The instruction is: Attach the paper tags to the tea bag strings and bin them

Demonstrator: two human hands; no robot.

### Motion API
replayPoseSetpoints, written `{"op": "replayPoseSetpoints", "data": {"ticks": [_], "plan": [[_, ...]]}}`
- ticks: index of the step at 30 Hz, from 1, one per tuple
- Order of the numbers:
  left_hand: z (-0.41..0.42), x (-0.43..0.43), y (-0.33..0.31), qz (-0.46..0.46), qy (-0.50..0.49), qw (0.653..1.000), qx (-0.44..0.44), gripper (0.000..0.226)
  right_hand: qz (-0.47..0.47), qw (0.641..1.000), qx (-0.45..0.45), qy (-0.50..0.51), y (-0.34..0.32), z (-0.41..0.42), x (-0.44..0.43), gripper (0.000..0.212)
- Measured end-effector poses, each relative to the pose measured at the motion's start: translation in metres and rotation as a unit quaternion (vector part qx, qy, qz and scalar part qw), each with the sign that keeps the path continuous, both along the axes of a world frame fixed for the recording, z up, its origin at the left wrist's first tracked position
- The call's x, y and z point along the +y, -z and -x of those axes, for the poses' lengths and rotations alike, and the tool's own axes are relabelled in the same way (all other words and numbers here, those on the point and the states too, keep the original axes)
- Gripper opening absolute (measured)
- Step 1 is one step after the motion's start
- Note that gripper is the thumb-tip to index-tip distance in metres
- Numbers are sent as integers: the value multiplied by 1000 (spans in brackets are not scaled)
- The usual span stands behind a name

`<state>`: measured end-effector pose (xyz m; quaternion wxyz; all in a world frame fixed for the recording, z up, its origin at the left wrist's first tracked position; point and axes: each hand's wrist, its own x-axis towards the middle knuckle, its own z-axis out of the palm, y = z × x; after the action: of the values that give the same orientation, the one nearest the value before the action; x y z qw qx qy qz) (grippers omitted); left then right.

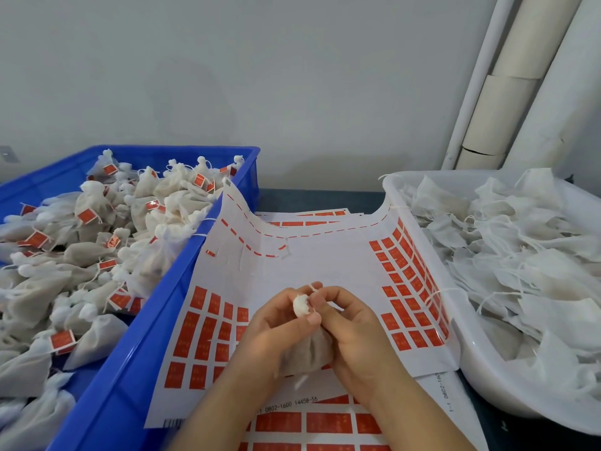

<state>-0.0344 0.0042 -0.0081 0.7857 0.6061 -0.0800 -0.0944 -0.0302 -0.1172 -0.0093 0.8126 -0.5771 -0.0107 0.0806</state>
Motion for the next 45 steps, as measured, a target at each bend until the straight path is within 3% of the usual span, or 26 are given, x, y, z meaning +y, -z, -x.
{"op": "replayPoseSetpoints", "data": {"ticks": [4,7,14,19,23,27,30,35,40,45], "plan": [[-3,-2,2,-41,-29,999,1,13,78,994,-24,70,3,1,5,27],[-5,-2,4,-46,-46,998,11,29,102,989,-36,102,2,3,9,3],[-6,-1,5,-43,-34,998,8,37,140,977,-94,133,3,3,5,2],[-7,-2,7,-65,-93,993,-19,38,194,955,-144,170,6,6,11,10],[-7,-1,6,-42,-109,993,-13,32,182,962,-130,159,7,4,9,5],[-6,0,4,-69,-139,985,-73,10,164,970,-121,134,5,5,9,11],[-6,2,5,-102,-137,979,-112,25,151,973,-120,127,5,6,9,21],[-6,2,3,-133,-140,972,-130,24,154,972,-123,128,7,5,8,6],[-3,3,0,-205,-152,941,-223,30,161,971,-135,117,8,4,7,6],[-2,5,-2,-320,-179,866,-339,23,137,975,-121,124,10,1,6,6]]}}
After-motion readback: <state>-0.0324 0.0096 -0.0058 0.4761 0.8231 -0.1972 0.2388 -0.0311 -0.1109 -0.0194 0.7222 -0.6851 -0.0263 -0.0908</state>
